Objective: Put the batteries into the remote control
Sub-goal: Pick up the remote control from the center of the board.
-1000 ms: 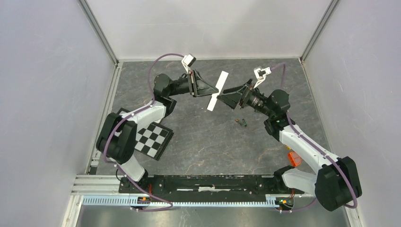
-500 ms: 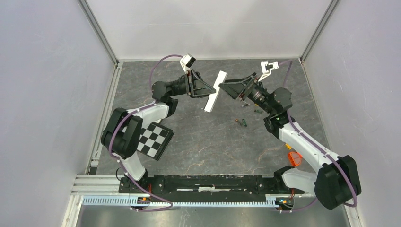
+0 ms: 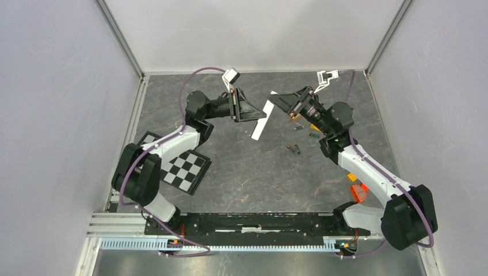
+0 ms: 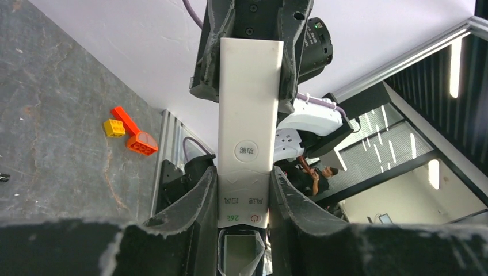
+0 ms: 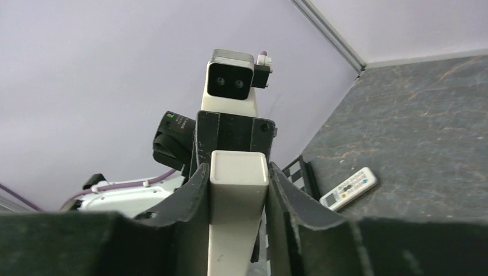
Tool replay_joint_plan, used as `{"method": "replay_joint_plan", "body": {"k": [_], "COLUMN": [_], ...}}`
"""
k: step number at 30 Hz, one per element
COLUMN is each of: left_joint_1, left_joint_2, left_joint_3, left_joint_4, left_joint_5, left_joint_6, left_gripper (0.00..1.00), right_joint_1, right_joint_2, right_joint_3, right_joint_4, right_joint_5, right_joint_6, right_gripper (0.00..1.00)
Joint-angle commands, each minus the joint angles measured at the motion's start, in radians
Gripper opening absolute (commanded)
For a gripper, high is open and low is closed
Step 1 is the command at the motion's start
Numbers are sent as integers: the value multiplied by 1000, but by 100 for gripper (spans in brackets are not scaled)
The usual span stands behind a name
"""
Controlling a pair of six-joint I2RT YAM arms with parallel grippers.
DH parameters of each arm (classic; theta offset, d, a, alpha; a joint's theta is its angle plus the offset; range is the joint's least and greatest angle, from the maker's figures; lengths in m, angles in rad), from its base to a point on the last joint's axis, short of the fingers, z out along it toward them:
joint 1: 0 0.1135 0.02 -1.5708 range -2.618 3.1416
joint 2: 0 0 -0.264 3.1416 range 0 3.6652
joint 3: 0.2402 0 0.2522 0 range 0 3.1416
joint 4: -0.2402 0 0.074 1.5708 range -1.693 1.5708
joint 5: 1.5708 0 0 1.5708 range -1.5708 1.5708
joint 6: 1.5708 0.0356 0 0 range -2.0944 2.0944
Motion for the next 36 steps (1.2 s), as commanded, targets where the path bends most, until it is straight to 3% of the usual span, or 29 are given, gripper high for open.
{"method": "replay_joint_plan", "body": {"k": [1, 3, 4, 5, 7, 10, 16, 21, 25, 27, 34, 36], "left_joint_1": [-8, -8, -7, -8, -10, -31, -118, -192, -228, -248, -257, -257], "left_joint_2": [-47, -74, -99, -127, -187, -274, -362, -326, -282, -271, -255, -261], "left_joint_3": [18, 5, -1, -1, 22, 2, -108, -75, -47, -49, -44, -32], "left_joint_4": [-42, -67, -121, -205, -511, -728, -779, -870, -908, -906, -892, -899], "left_joint_5": [-5, -28, -55, -86, -192, -390, -659, -751, -717, -733, -768, -749], "left_joint_6": [87, 146, 198, 295, 538, 808, 1092, 1213, 1221, 1228, 1198, 1193], "left_gripper": [41, 70, 90, 99, 100, 100, 98, 95, 88, 79, 18, 10], "right_joint_1": [1, 1, 2, 1, 1, 2, 4, 5, 3, 4, 4, 3], "right_joint_2": [7, -2, -9, -19, -39, -64, -56, -32, -24, -22, -29, -35], "right_joint_3": [-7, -23, -29, -38, -59, -78, -39, -26, -23, -21, -36, -49], "right_joint_4": [40, 20, -4, -44, -120, -247, -448, -493, -503, -510, -515, -508], "right_joint_5": [34, 89, 124, 170, 267, 390, 441, 417, 410, 406, 396, 392], "right_joint_6": [80, 111, 127, 143, 185, 265, 369, 409, 424, 428, 409, 394], "right_gripper": [28, 21, 16, 12, 5, 0, 0, 0, 0, 0, 0, 0]}}
